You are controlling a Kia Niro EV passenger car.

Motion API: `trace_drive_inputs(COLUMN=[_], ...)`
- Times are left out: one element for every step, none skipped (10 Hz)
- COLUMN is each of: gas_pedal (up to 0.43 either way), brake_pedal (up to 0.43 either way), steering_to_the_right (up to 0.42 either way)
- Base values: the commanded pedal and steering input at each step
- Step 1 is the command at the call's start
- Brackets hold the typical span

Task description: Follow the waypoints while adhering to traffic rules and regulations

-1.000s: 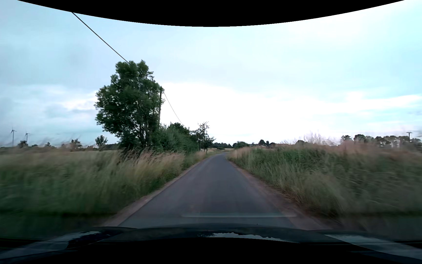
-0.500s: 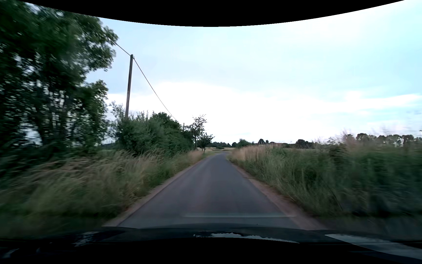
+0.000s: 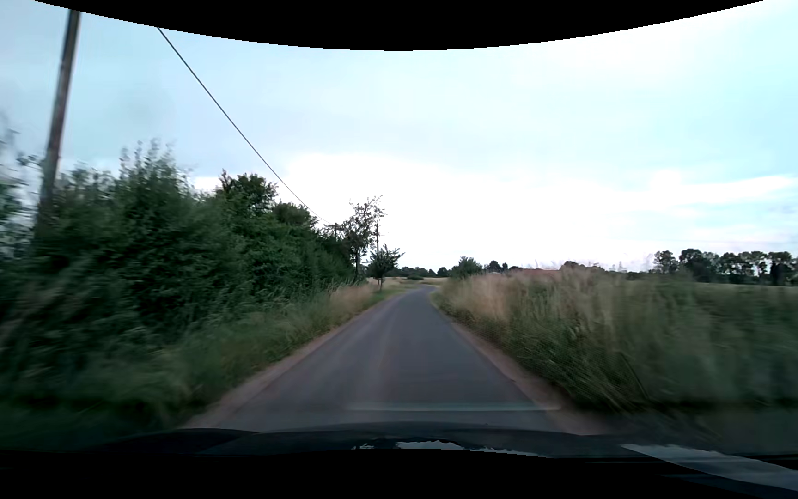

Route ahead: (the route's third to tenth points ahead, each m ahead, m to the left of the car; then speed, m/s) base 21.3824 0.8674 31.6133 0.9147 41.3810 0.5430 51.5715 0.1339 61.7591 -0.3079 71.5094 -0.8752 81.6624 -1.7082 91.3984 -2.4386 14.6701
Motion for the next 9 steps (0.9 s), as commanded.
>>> trace_drive_inputs(gas_pedal=[0.13, 0.13, 0.118, 0.118, 0.118, 0.118, 0.118, 0.118, 0.118], brake_pedal=[0.0, 0.0, 0.0, 0.0, 0.0, 0.0, 0.0, 0.0, 0.0], steering_to_the_right=[-0.001, -0.001, -0.001, -0.001, -0.001, -0.001, -0.001, -0.001, -0.001])
